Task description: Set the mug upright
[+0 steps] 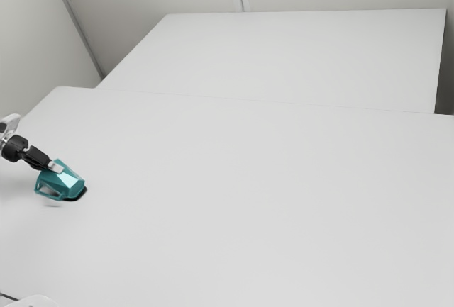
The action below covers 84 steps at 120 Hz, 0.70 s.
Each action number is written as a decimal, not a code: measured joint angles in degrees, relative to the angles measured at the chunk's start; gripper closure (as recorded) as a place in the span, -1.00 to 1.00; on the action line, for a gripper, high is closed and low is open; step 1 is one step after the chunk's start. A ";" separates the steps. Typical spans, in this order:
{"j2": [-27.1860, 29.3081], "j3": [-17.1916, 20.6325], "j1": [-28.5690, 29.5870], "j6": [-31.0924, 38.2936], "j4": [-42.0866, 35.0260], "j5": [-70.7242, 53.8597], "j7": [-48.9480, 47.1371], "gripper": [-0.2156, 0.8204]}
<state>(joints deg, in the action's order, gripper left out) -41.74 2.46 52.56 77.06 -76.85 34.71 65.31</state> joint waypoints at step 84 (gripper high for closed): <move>7.87 -0.62 -5.72 -0.63 -4.68 0.67 0.12 0.92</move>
<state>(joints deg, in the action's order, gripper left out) -33.86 1.84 46.84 76.43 -81.53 35.38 65.44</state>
